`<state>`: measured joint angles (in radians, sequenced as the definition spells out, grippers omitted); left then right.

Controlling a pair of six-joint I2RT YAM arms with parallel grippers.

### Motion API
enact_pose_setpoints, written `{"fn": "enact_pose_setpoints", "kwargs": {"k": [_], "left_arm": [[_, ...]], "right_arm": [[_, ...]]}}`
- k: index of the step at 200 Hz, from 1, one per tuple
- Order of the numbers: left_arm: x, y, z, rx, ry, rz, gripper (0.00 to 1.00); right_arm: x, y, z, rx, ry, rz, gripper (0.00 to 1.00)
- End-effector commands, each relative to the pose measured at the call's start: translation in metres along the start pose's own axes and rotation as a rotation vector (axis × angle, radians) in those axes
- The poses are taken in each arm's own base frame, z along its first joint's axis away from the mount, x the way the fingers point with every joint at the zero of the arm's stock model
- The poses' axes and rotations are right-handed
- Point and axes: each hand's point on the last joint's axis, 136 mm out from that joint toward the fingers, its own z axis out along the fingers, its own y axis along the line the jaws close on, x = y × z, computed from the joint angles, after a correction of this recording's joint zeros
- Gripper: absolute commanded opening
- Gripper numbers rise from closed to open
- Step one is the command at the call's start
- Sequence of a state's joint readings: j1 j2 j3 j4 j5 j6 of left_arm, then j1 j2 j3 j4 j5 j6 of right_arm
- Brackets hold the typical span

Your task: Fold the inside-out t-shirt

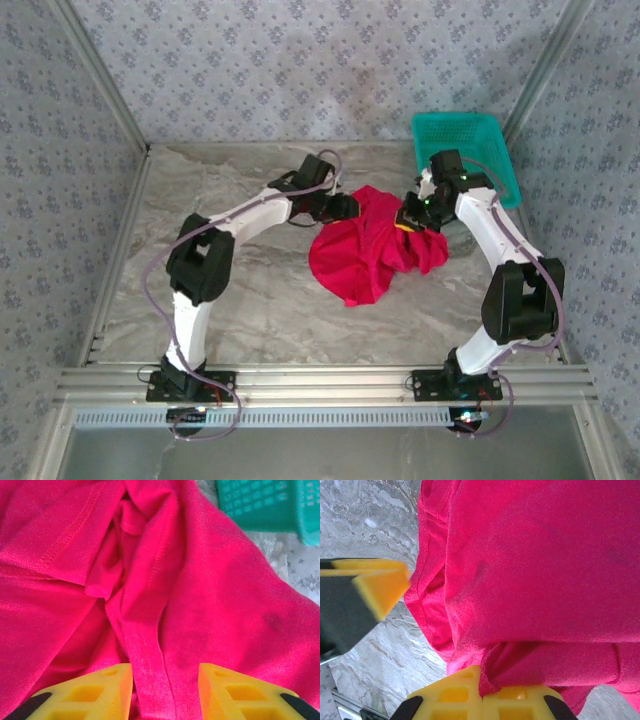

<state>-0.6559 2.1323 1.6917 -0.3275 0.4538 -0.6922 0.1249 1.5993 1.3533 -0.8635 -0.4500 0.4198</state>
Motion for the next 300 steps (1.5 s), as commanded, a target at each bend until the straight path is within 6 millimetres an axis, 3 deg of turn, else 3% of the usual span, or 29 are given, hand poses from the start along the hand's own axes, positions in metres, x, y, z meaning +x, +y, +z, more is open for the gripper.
{"fn": "enact_pose_setpoints", "kwargs": {"k": [1, 70, 139, 152, 182, 191, 213, 231, 244, 268, 300], "left_arm": [[-0.008, 0.010, 0.020, -0.024, -0.013, -0.099, 0.35], [-0.007, -0.002, 0.044, -0.005, -0.005, -0.093, 0.35], [0.001, 0.002, 0.055, -0.012, 0.012, -0.095, 0.36], [0.005, 0.007, 0.059, -0.025, 0.024, -0.096, 0.30], [0.009, 0.023, 0.061, -0.055, 0.043, -0.092, 0.00], [0.003, 0.029, 0.055, -0.058, 0.039, -0.089, 0.00], [-0.034, 0.049, 0.010, -0.059, -0.012, -0.117, 0.00], [-0.071, 0.067, -0.057, -0.075, -0.114, -0.130, 0.00], [-0.091, 0.093, -0.110, -0.132, -0.181, -0.163, 0.00], [-0.101, 0.137, -0.179, -0.157, -0.268, -0.264, 0.00], [-0.092, 0.190, -0.238, -0.197, -0.365, -0.372, 0.00]], "right_arm": [[-0.001, 0.008, -0.008, -0.040, -0.018, -0.027, 0.00], [-0.002, 0.011, -0.007, -0.062, -0.020, -0.033, 0.00], [0.000, 0.009, -0.002, -0.067, -0.004, -0.025, 0.00], [-0.002, 0.009, -0.005, -0.069, -0.011, -0.023, 0.00], [-0.006, 0.011, -0.011, -0.071, -0.022, -0.019, 0.00], [-0.007, 0.011, -0.014, -0.069, -0.026, -0.022, 0.00], [-0.005, 0.010, -0.023, -0.058, -0.036, -0.028, 0.00], [-0.002, 0.006, -0.028, -0.045, -0.040, -0.025, 0.00], [0.003, 0.001, -0.029, -0.029, -0.031, -0.023, 0.00], [0.020, -0.015, -0.027, 0.014, -0.007, -0.009, 0.00], [0.034, -0.042, -0.029, 0.100, -0.009, 0.019, 0.00]]}}
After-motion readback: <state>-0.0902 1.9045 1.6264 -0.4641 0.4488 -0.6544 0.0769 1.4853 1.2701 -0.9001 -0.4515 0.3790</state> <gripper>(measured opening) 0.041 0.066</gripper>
